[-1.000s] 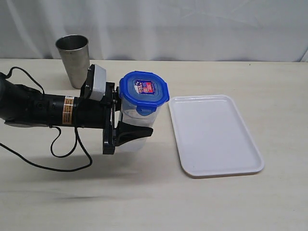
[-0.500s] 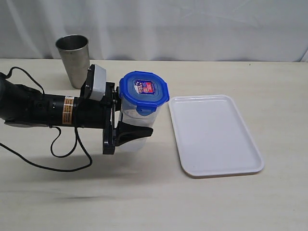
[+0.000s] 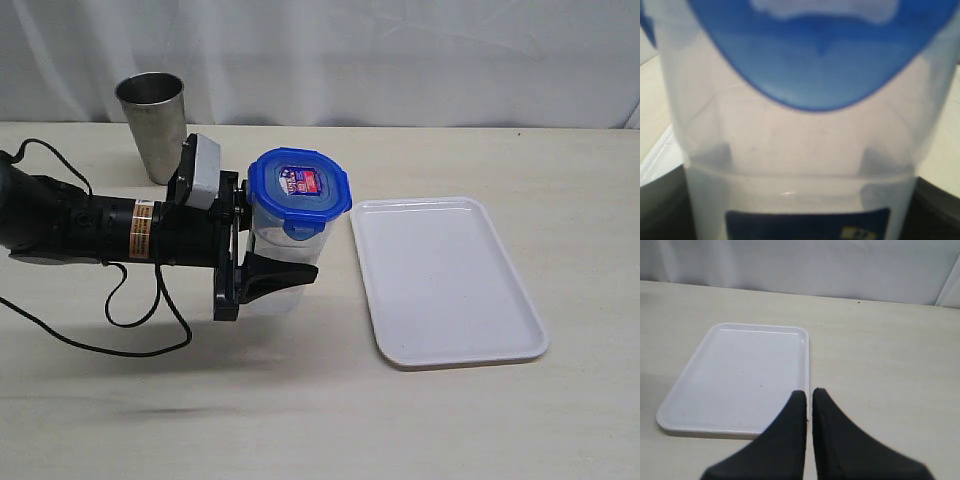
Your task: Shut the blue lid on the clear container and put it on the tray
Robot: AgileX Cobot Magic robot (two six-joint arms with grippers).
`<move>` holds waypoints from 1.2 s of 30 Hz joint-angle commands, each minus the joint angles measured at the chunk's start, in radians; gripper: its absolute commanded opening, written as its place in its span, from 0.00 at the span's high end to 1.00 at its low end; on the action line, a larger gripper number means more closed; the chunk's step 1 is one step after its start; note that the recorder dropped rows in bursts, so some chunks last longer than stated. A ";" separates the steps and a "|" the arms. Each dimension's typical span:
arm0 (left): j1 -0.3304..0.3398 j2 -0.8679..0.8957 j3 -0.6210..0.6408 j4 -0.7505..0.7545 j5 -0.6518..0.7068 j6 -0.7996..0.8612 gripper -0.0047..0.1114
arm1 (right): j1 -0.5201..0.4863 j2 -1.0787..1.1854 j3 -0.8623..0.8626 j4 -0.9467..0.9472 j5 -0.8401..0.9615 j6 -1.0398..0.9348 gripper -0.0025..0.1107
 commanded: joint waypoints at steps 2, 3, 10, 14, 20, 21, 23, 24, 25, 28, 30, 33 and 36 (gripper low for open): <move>-0.003 -0.014 -0.005 -0.014 -0.040 0.001 0.96 | 0.000 -0.005 0.002 0.024 -0.015 0.003 0.94; -0.003 -0.014 -0.005 -0.013 -0.040 0.001 0.96 | 0.000 -0.005 0.002 0.024 -0.015 0.003 0.94; -0.003 -0.014 -0.005 -0.013 -0.040 0.001 0.96 | 0.000 -0.005 0.002 0.024 -0.015 0.003 0.94; -0.003 -0.014 -0.005 -0.013 -0.040 0.001 0.96 | 0.000 -0.005 0.002 0.025 -0.018 0.003 0.94; -0.003 -0.014 -0.005 -0.013 -0.040 0.001 0.96 | 0.000 -0.005 0.002 0.025 -0.014 0.003 0.94; -0.003 -0.014 -0.005 -0.014 -0.040 0.001 0.96 | 0.000 -0.005 0.002 0.025 -0.014 0.003 0.94; -0.003 -0.014 -0.005 -0.016 -0.040 0.001 0.96 | 0.000 -0.005 0.002 0.025 -0.014 0.003 0.94; -0.003 -0.014 -0.005 -0.016 -0.040 0.001 0.96 | 0.000 -0.005 0.002 0.025 -0.013 0.005 0.94; -0.003 -0.014 -0.005 -0.016 -0.040 0.001 0.96 | 0.000 -0.005 0.002 0.025 -0.015 0.016 0.94; -0.003 -0.014 -0.005 -0.016 -0.040 0.001 0.96 | 0.000 -0.005 0.002 0.025 -0.039 0.090 0.94; -0.003 -0.014 -0.005 -0.016 -0.040 0.001 0.96 | 0.000 -0.005 0.002 0.025 -0.063 0.105 0.94; -0.003 -0.014 -0.005 -0.016 -0.040 0.001 0.96 | 0.000 -0.005 0.002 0.025 -0.080 0.105 0.94; -0.003 -0.014 -0.005 -0.016 -0.040 0.001 0.96 | 0.000 -0.005 0.002 0.025 -0.080 0.105 0.94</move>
